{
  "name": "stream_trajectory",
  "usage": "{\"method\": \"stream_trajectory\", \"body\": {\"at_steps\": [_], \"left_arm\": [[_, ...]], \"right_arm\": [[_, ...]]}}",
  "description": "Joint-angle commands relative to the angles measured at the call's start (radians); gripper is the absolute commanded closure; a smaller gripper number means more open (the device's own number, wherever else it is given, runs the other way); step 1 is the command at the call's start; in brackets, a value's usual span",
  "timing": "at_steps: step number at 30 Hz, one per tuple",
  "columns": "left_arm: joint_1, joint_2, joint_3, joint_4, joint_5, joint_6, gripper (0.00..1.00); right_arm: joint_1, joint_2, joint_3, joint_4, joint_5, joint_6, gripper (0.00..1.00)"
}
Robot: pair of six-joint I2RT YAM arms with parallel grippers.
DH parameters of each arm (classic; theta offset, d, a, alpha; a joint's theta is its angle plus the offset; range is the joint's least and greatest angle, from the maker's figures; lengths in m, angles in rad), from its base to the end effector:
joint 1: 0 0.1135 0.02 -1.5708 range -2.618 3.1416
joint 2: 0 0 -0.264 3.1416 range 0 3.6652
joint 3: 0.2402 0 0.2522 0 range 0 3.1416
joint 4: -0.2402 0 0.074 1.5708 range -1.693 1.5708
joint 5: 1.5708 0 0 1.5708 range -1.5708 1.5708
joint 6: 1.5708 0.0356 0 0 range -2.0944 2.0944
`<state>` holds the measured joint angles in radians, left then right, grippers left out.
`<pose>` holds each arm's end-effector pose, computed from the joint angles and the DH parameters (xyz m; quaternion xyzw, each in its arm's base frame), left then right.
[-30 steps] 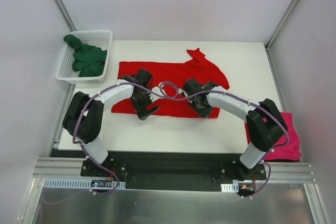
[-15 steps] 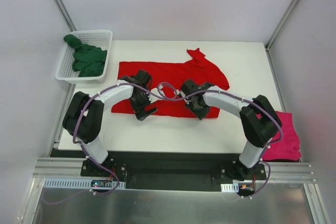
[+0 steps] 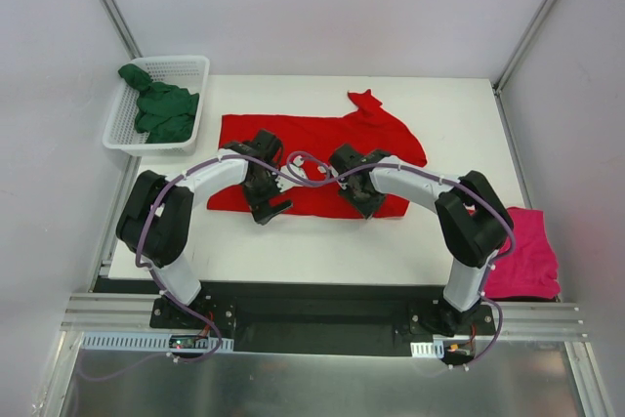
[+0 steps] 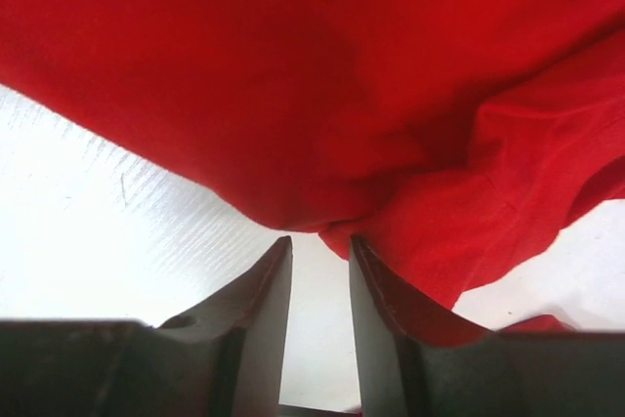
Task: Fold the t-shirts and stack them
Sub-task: Fold the flattened tshirt in 1/3 of the way
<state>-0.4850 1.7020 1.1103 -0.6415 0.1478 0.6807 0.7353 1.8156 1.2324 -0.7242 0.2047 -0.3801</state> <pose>0.2873 -0.1573 0.1853 0.5515 0.8140 -0.0561 0.1739 0.2643 0.2293 0.1797 -0.5105 0.8438 -0.0766 0.1465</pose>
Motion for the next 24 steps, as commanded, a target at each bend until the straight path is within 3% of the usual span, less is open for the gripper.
{"method": "stream_trajectory", "body": {"at_steps": [1,4,7,9,13,21,24], "left_arm": [[-0.006,-0.002,0.017,-0.010,-0.001,0.010,0.01],[-0.006,0.002,0.026,-0.009,0.003,0.003,0.01],[-0.006,0.007,0.028,-0.009,-0.002,0.003,0.01],[-0.006,0.004,0.025,-0.009,-0.005,0.005,0.01],[-0.006,0.004,0.013,-0.009,-0.005,0.005,0.01],[-0.006,0.001,-0.007,-0.009,-0.014,0.014,0.01],[-0.006,-0.001,-0.009,-0.009,-0.020,0.014,0.01]], "right_arm": [[0.012,-0.001,0.042,-0.006,0.067,-0.025,0.66],[0.010,-0.001,0.030,0.006,0.068,-0.029,0.78],[0.010,-0.001,0.021,0.009,0.071,-0.031,0.83],[0.010,-0.010,0.015,0.012,0.076,-0.032,0.95],[0.012,-0.027,0.003,0.009,0.076,-0.039,0.99],[0.009,-0.071,-0.042,0.009,0.104,-0.069,0.99],[-0.005,-0.133,-0.042,0.003,0.114,-0.062,0.78]]}}
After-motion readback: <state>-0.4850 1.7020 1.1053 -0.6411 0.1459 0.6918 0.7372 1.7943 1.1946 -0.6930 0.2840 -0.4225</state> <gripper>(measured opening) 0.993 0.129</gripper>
